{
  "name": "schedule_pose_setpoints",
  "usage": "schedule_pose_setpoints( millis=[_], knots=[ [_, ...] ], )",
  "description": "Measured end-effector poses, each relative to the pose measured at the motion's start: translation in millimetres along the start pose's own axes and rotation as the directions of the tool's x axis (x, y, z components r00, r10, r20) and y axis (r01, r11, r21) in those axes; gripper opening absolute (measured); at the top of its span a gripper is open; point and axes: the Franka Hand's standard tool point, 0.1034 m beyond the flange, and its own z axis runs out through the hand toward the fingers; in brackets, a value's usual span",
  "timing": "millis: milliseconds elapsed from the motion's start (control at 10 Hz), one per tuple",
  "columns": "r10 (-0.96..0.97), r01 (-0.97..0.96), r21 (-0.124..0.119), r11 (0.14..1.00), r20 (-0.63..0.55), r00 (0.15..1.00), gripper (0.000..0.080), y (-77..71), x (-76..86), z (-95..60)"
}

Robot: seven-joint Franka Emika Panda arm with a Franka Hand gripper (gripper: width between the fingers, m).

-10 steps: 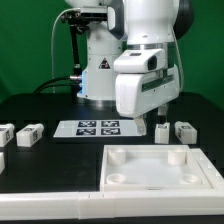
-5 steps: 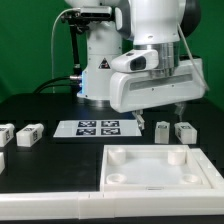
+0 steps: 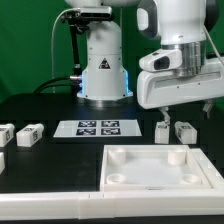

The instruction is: Assemble one leg

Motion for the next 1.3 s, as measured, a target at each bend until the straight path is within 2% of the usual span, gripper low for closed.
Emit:
schedule_pose_setpoints(
  millis=[200, 300, 500, 700, 800, 900, 1000, 1200, 1300],
  knots=[
    [-0.011, 0.011, -0.002, 1.0, 0.028, 1.0, 0.0649, 1.3, 0.3, 0.1],
    [-0.011, 0.012, -0.004, 1.0, 0.079, 0.997, 0.0649, 1.2, -5.0, 1.6],
    [-0.004, 0.007, -0.009, 1.0, 0.276, 0.961, 0.0649, 0.4, -8.1, -1.5],
    [0.007, -0.004, -0.009, 1.0, 0.452, 0.892, 0.0649, -0.7, -12.7, 1.3],
    [0.006, -0.003, -0.006, 1.0, 0.496, 0.868, 0.0649, -3.6, -13.2, 3.8],
    [0.003, 0.0, -0.004, 1.0, 0.602, 0.799, 0.0649, -6.6, -20.9, 1.9],
    [0.0, -0.002, 0.003, 1.0, 0.676, 0.737, 0.0649, -8.9, -21.3, 3.8],
    [-0.006, -0.004, 0.012, 1.0, 0.75, 0.662, 0.0649, -11.7, -22.9, 11.9],
    [-0.006, -0.006, 0.013, 1.0, 0.737, 0.675, 0.0649, -12.1, -20.1, 15.9]
  ],
)
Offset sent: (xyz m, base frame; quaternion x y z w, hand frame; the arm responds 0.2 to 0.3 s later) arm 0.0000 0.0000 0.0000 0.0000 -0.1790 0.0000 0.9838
